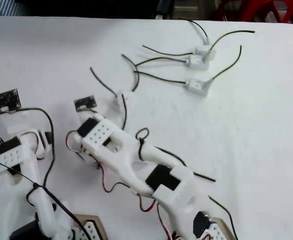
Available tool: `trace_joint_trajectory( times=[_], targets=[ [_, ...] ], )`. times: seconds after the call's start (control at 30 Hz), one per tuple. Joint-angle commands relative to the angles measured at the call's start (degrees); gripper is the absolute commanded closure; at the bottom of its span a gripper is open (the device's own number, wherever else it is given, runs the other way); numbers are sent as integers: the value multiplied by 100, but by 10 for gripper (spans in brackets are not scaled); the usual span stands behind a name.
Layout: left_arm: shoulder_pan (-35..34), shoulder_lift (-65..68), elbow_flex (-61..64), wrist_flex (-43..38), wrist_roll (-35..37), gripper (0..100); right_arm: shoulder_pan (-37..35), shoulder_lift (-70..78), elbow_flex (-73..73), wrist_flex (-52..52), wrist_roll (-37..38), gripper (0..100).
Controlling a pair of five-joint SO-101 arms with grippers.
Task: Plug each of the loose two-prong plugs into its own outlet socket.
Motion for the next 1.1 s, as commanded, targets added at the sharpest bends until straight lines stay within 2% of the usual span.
trace_joint_trajectory(
  times=[0.0, 0.17, 0.37, 0.57, 0.83, 0.97, 1.07],
  targets=[
    [-57, -207, -35, -105, 0, 747, 84, 4, -132, 233, 26, 968],
    [-75, -207, -35, -105, 0, 747, 470, -303, -193, 664, 123, 981],
    [-110, -207, -35, -105, 0, 747, 1218, -1376, -158, 1253, 1178, 981],
    [-110, -207, -35, -105, 0, 747, 2422, -1851, -149, 1420, 2497, 981],
    [-110, -207, -35, -105, 0, 747, 3987, -1367, -53, 1376, 4554, 981],
    [-110, -207, -35, -105, 0, 747, 4268, -681, -62, 1376, 5064, 981],
    [-110, -207, -35, -105, 0, 747, 4259, -215, -97, 1367, 5152, 981]
  ],
)
